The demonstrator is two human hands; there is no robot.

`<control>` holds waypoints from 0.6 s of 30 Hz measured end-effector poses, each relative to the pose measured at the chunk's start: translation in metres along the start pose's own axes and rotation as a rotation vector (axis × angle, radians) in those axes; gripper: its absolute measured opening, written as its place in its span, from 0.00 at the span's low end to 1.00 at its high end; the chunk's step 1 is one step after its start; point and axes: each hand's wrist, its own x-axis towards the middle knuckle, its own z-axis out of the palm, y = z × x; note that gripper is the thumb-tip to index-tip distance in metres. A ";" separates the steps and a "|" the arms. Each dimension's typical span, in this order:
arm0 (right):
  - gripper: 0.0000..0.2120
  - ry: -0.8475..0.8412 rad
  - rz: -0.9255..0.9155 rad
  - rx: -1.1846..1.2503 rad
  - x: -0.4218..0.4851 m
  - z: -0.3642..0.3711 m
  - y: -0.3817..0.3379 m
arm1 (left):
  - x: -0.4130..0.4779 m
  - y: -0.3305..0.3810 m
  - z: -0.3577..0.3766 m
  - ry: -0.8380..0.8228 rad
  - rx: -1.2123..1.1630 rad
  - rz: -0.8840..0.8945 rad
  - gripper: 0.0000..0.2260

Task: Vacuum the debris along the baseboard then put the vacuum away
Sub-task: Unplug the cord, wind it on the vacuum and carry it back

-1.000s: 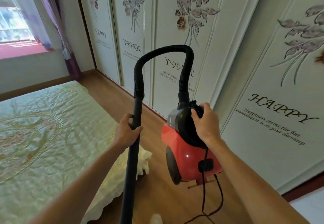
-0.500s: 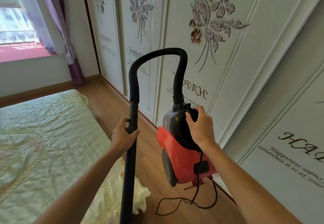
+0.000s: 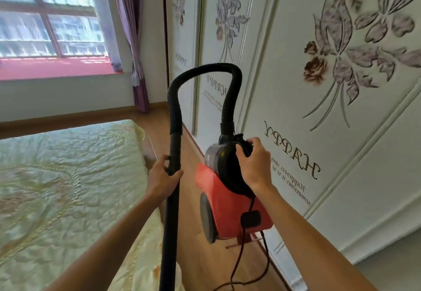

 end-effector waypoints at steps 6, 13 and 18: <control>0.13 -0.100 -0.064 0.059 0.103 0.054 0.018 | 0.089 0.016 0.029 0.098 0.007 -0.073 0.19; 0.12 -0.135 -0.119 0.084 0.195 0.105 0.022 | 0.169 0.023 0.043 0.163 -0.003 -0.112 0.20; 0.11 -0.173 -0.128 0.124 0.255 0.148 0.026 | 0.229 0.026 0.051 0.211 0.001 -0.123 0.21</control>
